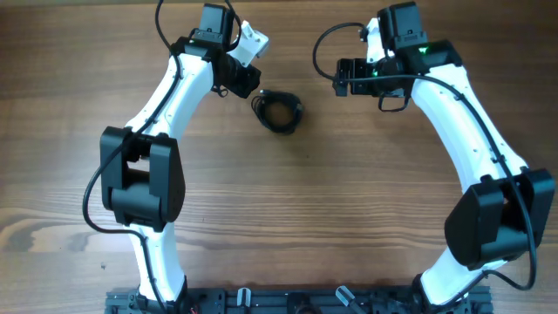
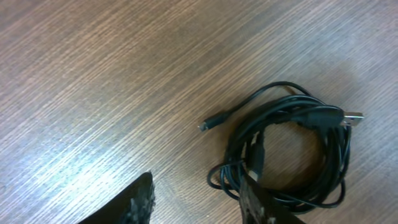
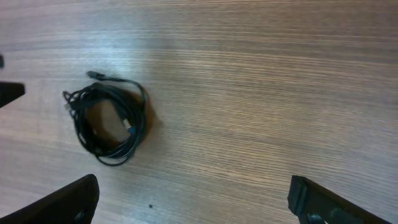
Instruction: Untangle cables
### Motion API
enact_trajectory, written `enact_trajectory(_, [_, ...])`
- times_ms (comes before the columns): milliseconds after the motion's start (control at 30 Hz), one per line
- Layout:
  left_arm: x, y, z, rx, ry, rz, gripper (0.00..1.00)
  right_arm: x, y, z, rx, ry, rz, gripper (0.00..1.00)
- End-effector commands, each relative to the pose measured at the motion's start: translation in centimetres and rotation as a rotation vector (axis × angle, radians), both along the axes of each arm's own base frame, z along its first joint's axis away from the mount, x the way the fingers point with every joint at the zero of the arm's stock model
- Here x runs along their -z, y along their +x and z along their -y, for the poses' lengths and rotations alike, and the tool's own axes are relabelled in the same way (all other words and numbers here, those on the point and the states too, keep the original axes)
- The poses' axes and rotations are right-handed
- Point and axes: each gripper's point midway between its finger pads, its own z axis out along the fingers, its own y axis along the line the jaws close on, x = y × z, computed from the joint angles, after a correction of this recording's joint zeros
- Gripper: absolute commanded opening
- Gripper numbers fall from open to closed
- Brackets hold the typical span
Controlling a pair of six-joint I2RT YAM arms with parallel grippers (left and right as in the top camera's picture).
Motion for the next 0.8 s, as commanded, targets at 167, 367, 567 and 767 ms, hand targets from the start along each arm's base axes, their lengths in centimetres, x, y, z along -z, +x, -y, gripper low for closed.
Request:
enact_trajectory(167, [3.1, -3.0, 2.4, 0.224, -0.102, -0.123, 0.42, 1.7, 0.1, 1.4, 0.067, -0.056, -0.035, 1.0])
enact_trajectory(367, [4.7, -2.9, 2.2, 0.249, -0.091, -0.132, 0.38, 1.8, -0.3, 1.5, 0.06, -0.063, -0.051, 1.0])
enact_trajectory(567, [4.3, -0.1, 0.5, 0.208, -0.1, -0.039, 0.37, 2.0, -0.7, 1.6, 0.049, -0.072, -0.068, 1.0])
enact_trajectory(767, [4.7, 0.5, -2.1, 0.155, -0.114, -0.054, 0.37, 2.0, -0.8, 1.6, 0.042, -0.074, -0.07, 1.0])
